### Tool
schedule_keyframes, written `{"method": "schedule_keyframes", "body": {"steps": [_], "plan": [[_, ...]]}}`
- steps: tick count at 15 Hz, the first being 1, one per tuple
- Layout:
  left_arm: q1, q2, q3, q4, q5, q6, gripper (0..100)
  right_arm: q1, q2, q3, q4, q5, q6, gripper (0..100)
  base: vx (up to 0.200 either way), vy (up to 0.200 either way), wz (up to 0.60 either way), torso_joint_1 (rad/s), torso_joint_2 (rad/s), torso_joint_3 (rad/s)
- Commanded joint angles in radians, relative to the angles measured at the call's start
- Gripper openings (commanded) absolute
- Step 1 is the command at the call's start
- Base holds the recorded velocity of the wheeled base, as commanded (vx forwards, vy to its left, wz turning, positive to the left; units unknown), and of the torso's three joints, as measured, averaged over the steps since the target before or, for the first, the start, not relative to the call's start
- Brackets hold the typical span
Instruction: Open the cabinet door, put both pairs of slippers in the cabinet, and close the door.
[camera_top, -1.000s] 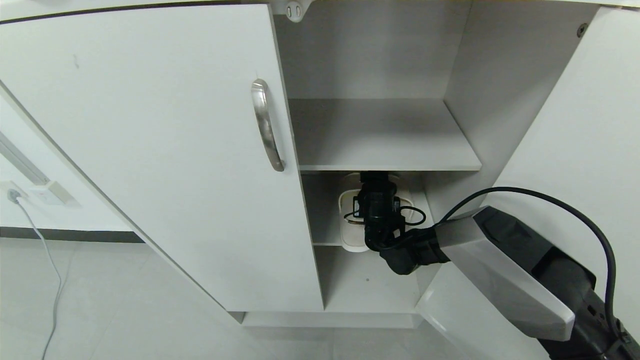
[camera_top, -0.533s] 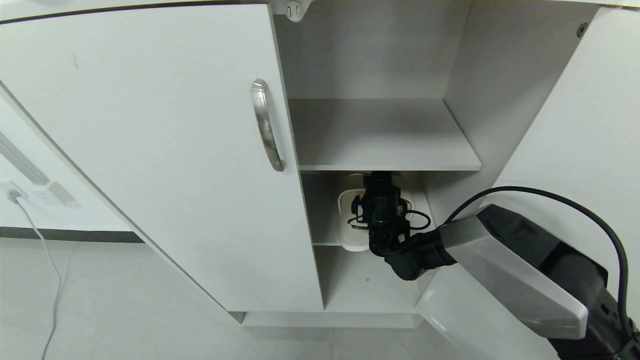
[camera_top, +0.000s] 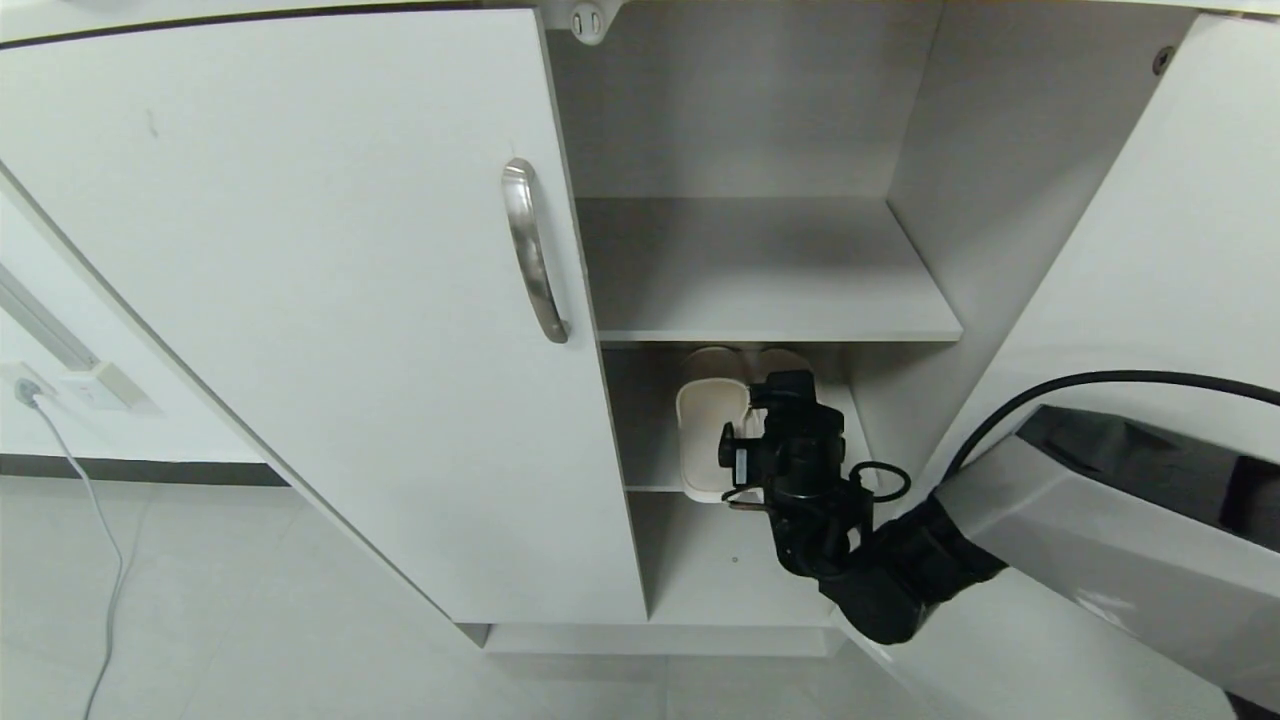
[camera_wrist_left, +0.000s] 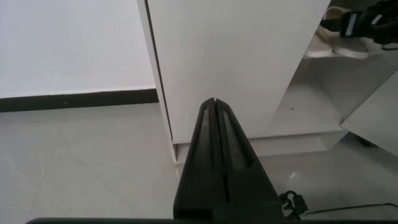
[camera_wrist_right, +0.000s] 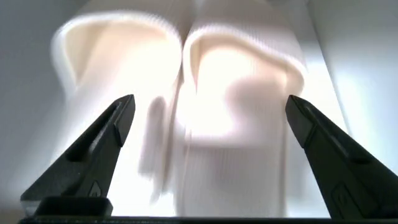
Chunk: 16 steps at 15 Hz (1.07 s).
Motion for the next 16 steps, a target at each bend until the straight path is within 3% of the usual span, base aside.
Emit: {"method": "schedule_keyframes", "body": {"steps": [1,4,11,16], "plan": [[0.000,0.001,0.000,0.000,-0.001,0.000,0,0.065,-0.148,0.190,-0.070,0.000,0.000,100,0.000,0.000,0.00,0.000,0.00,0.000],[0.000,0.001,0.000,0.000,-0.001,0.000,0,0.139,-0.226,0.370,-0.177,0.001,0.001,100,0.000,0.000,0.00,0.000,0.00,0.000],[0.000,0.001,0.000,0.000,-0.001,0.000,0,0.162,-0.228,0.388,-0.192,0.001,0.003,100,0.000,0.000,0.00,0.000,0.00,0.000],[0.000,0.001,0.000,0.000,-0.001,-0.002,0,0.165,-0.226,0.399,-0.194,0.001,0.003,100,-0.200,0.000,0.00,0.005,0.00,0.003]]}}
